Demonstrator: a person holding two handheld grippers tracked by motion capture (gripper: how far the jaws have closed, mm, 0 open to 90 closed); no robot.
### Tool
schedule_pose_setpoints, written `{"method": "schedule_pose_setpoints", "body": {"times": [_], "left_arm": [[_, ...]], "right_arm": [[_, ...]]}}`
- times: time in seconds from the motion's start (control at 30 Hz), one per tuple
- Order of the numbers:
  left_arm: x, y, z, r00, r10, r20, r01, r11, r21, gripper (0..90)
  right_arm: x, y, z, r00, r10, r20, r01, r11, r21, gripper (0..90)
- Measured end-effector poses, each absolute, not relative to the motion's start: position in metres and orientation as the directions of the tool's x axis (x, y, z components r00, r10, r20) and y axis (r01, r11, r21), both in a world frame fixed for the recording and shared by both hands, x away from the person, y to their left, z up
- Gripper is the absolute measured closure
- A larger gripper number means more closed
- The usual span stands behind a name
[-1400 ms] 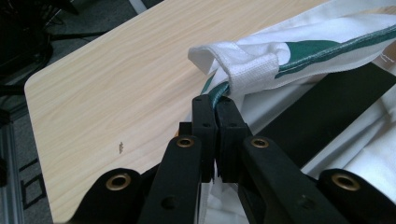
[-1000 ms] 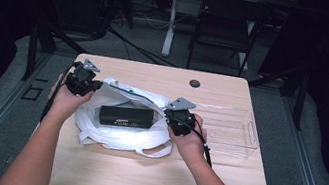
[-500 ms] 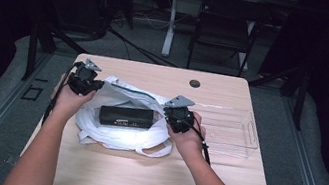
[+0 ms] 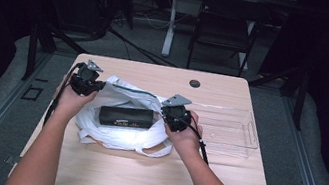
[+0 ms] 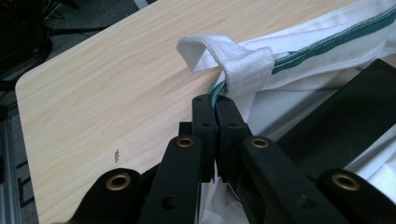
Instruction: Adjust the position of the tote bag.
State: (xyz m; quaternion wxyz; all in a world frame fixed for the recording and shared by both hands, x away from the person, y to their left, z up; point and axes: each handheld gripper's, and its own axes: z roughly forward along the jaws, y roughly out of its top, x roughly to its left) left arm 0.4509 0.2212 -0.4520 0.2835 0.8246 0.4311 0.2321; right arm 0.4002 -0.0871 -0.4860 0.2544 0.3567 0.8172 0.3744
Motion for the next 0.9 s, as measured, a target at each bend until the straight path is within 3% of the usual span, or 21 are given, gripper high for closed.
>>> {"method": "schedule_pose_setpoints", "body": {"times": [0.9], "left_arm": [[0.471,0.215,-0.461,0.511,0.849,0.134,0.61,-0.467,0.64,88.5]], "right_arm": [[0.408,-0.088,-0.492,-0.612,0.785,-0.094,0.434,0.433,0.79,89.1]]}}
